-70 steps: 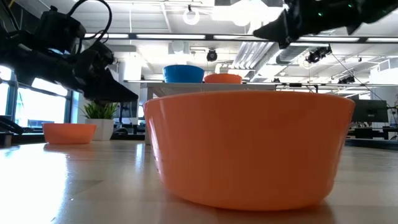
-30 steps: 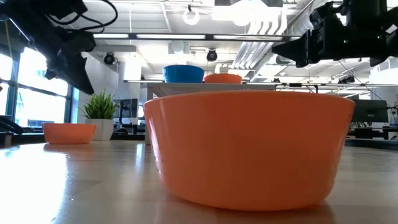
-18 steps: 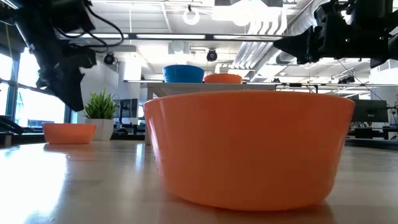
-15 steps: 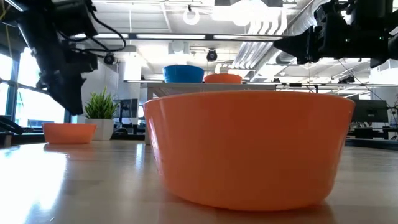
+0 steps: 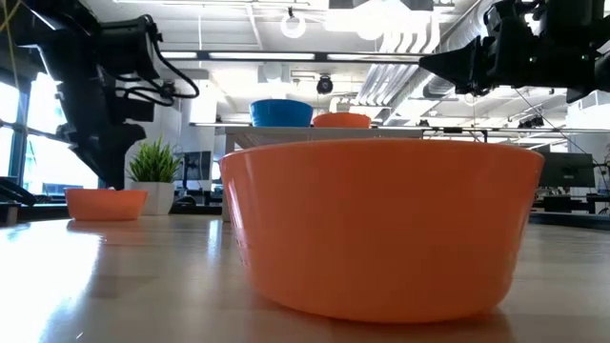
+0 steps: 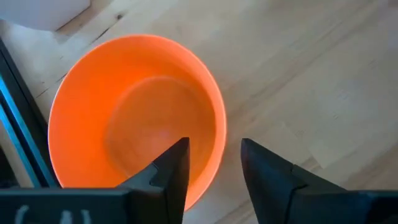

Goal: Pick & Place Mini bowls
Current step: Stack the top orange bowl on top of the orange bowl on the shelf

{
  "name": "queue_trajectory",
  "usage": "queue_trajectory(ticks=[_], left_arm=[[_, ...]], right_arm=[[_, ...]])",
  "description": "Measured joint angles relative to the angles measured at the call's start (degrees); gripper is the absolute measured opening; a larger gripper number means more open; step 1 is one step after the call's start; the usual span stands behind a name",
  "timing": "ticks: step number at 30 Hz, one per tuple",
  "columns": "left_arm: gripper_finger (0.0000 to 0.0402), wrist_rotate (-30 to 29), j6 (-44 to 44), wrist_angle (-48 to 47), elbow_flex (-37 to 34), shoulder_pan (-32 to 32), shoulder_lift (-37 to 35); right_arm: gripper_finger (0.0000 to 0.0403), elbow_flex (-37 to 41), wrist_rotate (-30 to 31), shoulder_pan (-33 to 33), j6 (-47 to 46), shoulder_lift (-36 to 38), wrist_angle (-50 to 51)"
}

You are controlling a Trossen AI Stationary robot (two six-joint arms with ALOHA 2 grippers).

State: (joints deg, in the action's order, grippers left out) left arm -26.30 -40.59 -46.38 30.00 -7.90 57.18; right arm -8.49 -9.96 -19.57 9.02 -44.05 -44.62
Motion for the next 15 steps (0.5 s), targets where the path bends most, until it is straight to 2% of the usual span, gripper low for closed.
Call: queue_trajectory(ticks=[9,15], left_arm=[[0.0099,1.0,4.0,4.9,0.0,0.0,5.5],[0.0017,3.3,7.1,6.3,0.0,0.0,8.0]], right_arm=[[0.0000,0.0,2.1,0.0,0.0,0.0,0.0],[0.0000,0.0,3.7,0.0,0.0,0.0,0.2]])
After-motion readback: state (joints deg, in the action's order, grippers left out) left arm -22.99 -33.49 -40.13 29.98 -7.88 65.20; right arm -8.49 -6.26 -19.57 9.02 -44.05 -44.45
